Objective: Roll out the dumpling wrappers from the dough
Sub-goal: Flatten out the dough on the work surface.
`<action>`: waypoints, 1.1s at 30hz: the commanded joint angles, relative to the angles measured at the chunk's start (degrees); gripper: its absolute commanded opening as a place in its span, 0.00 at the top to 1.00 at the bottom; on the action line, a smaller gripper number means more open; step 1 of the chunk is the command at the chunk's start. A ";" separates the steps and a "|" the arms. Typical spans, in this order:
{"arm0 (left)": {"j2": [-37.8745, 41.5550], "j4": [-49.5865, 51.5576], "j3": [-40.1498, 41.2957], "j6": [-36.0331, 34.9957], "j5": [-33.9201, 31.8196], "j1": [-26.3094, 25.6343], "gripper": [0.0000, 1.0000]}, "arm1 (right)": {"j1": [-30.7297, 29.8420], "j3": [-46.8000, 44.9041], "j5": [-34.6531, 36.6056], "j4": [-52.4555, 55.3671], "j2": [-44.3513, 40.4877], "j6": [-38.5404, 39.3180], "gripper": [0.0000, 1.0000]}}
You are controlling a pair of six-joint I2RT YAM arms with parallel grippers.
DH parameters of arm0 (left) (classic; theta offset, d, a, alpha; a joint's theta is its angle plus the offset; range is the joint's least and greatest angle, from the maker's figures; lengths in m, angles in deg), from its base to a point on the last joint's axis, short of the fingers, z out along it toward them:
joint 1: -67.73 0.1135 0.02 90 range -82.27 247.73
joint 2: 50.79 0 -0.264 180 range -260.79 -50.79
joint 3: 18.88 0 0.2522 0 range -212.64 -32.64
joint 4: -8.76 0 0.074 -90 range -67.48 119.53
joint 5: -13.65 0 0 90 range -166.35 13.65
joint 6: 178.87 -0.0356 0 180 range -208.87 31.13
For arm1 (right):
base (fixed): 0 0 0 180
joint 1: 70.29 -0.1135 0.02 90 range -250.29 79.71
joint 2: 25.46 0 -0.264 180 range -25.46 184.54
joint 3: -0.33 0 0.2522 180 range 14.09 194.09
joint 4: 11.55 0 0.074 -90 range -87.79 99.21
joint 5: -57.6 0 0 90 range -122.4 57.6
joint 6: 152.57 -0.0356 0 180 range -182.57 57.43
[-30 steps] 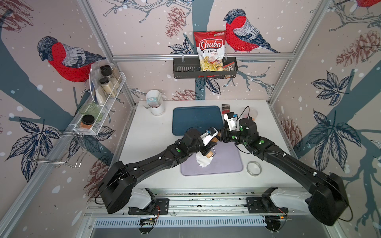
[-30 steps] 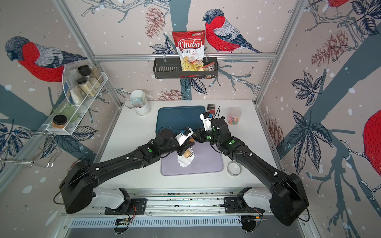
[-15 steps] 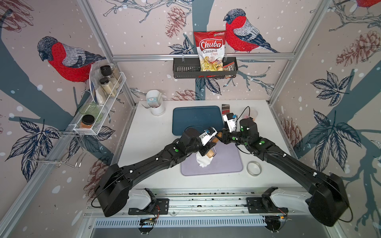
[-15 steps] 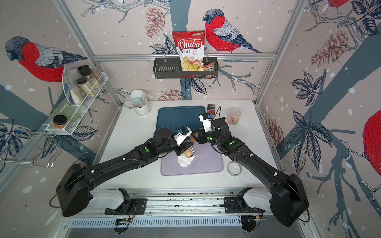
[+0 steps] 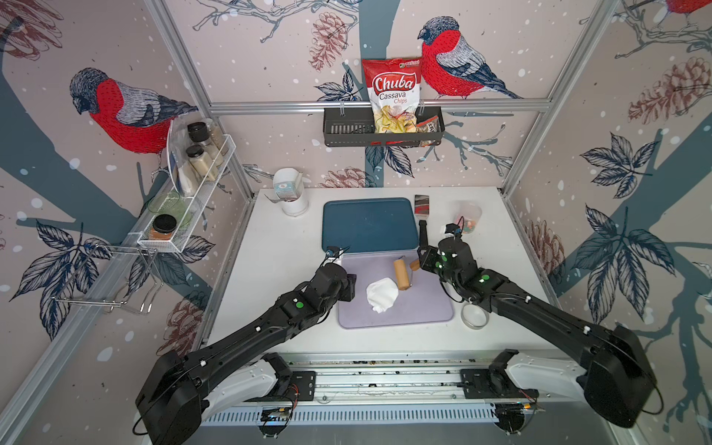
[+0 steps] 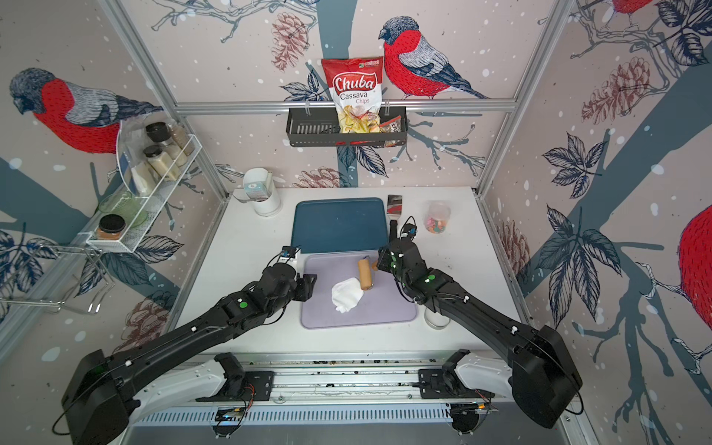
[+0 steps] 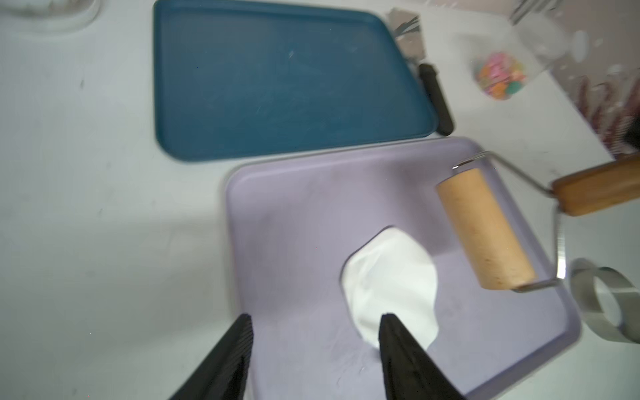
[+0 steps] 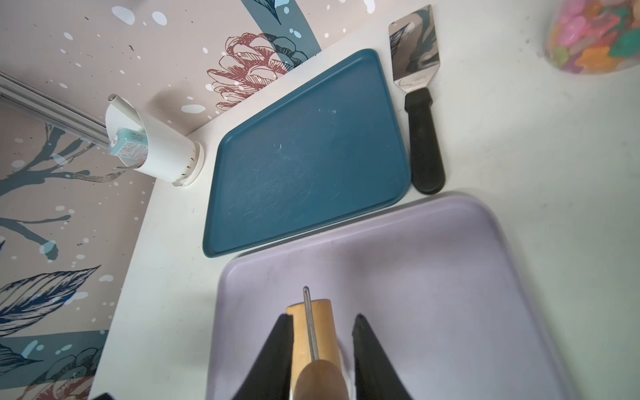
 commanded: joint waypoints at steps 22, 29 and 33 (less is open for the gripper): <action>-19.16 0.47 2.80 7.10 5.19 1.22 0.70 | -12.70 9.53 20.73 15.80 13.26 -19.79 1.00; -22.61 -0.37 2.50 7.19 4.77 1.32 0.90 | -13.67 9.30 16.60 12.44 20.82 -17.12 1.00; -22.89 0.20 2.33 7.52 3.92 1.32 0.98 | -11.88 8.40 15.94 11.85 22.09 -15.98 1.00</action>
